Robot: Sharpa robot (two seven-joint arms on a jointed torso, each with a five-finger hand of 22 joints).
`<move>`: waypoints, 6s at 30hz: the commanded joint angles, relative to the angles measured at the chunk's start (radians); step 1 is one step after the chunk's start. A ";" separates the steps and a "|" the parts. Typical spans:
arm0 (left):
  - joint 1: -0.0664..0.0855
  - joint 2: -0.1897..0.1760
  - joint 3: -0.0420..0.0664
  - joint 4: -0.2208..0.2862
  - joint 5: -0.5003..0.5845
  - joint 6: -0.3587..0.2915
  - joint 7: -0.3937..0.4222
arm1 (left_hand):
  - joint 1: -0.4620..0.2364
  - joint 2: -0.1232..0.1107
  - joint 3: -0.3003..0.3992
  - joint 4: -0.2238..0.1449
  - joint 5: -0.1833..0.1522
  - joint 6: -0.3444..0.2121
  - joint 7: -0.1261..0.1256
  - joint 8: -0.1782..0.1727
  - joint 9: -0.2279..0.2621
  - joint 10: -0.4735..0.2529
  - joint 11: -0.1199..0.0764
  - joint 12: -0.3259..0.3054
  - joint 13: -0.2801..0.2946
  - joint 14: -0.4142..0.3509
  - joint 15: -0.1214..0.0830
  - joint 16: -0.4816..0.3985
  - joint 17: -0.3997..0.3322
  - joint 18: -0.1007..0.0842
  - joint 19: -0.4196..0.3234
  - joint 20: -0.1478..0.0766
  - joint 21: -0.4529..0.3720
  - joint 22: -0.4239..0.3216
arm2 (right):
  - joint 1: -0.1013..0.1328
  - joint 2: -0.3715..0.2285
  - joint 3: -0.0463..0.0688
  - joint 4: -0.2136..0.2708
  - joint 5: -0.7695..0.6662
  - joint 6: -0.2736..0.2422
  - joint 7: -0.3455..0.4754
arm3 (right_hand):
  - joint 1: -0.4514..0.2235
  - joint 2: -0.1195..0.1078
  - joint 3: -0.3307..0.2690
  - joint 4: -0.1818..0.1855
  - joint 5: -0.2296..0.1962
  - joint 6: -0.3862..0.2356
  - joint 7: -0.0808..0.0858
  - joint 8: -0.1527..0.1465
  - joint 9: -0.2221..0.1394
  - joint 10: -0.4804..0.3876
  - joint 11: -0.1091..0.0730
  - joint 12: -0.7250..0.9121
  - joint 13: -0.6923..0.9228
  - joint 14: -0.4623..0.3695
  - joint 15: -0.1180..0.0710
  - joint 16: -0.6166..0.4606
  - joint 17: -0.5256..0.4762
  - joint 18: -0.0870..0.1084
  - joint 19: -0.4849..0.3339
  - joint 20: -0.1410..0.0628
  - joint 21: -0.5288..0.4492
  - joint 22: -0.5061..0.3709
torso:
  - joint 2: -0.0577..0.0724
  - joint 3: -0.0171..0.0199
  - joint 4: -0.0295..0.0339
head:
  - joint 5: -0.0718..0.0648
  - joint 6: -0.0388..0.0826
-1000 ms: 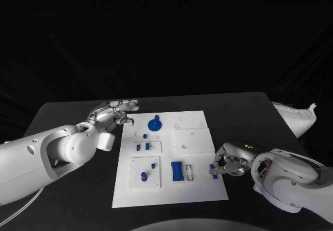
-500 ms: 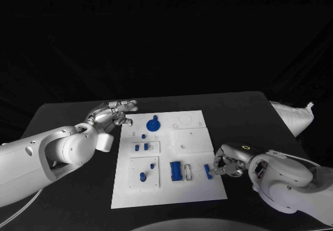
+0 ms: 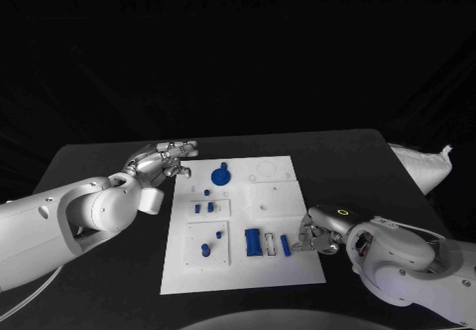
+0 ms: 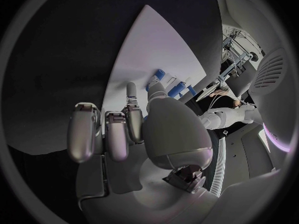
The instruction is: Assemble the parts on the task board
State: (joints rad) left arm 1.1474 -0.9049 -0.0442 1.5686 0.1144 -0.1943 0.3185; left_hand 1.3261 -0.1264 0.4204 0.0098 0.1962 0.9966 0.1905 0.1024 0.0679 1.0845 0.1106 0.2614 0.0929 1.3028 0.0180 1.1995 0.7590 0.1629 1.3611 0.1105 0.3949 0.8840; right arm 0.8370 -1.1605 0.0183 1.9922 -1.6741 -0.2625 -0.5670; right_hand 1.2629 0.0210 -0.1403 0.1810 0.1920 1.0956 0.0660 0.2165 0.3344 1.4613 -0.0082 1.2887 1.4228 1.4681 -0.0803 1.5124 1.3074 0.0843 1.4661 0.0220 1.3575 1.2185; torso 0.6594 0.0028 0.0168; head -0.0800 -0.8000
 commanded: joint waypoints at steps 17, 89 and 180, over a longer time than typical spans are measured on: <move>-0.001 -0.002 0.000 0.001 0.004 0.020 0.005 | -0.006 0.002 -0.004 -0.003 0.002 -0.010 0.000 0.001 -0.001 -0.010 0.001 0.005 0.002 -0.008 0.002 -0.001 -0.003 0.016 -0.009 0.001 -0.004 -0.002 | -0.013 0.005 -0.004 0.022 -0.013 -0.046 -0.004 | -0.008 -0.002 0.004 0.006 0.008 0.008 -0.001 -0.005 -0.003 0.032 -0.006 0.003 -0.012 0.083 -0.001 0.002 0.168 -0.014 0.004 0.000 -0.001 0.004 | -0.002 0.0000 -0.0008 | 0.006 0.001; -0.003 -0.004 0.000 0.004 0.004 0.025 -0.003 | -0.004 0.004 -0.004 -0.004 0.003 -0.010 0.000 0.002 -0.001 -0.012 0.000 0.008 0.002 -0.009 0.002 -0.001 -0.005 0.016 -0.009 0.001 -0.004 -0.003 | -0.013 0.111 -0.003 -0.030 0.013 -0.036 -0.015 | 0.080 0.004 0.094 -0.022 -0.054 0.070 -0.033 0.006 0.033 0.037 -0.035 -0.012 -0.016 0.084 -0.027 0.003 0.173 -0.015 0.008 -0.025 -0.001 0.009 | 0.000 0.0013 -0.0006 | 0.011 -0.073; -0.006 -0.010 0.000 0.010 0.002 0.043 -0.022 | -0.004 0.004 -0.004 -0.004 0.003 -0.013 0.001 0.002 -0.001 -0.016 0.001 0.011 0.001 -0.013 0.003 -0.005 -0.013 0.016 -0.009 0.002 -0.005 -0.004 | -0.014 0.119 -0.002 -0.019 -0.335 0.170 -0.001 | 0.112 -0.079 0.468 -0.043 -0.063 0.075 -0.015 -0.092 0.019 0.031 -0.021 -0.020 -0.009 0.087 -0.014 0.008 0.188 -0.018 0.009 -0.013 -0.001 0.025 | -0.001 0.0004 0.0001 | 0.012 -0.051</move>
State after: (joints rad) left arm 1.1406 -0.9157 -0.0451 1.5762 0.1143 -0.1707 0.2929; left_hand 1.3262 -0.1264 0.4205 0.0098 0.1962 0.9896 0.1906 0.1024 0.0680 1.0741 0.1139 0.2671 0.0928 1.2993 0.0215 1.1995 0.7465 0.1628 1.3575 0.1141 0.3949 0.8810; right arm 0.8271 -1.0410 0.0206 1.9813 -2.0165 -0.1350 -0.5671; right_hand 1.3698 -0.0771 0.3214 0.1408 0.1213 1.1580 0.0567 0.1199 0.3503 1.4667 -0.0249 1.2674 1.3351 1.4665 -0.0890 1.5163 1.3075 0.0843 1.4625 0.0113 1.3514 1.2435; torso 0.6584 0.0035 0.0163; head -0.0698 -0.8497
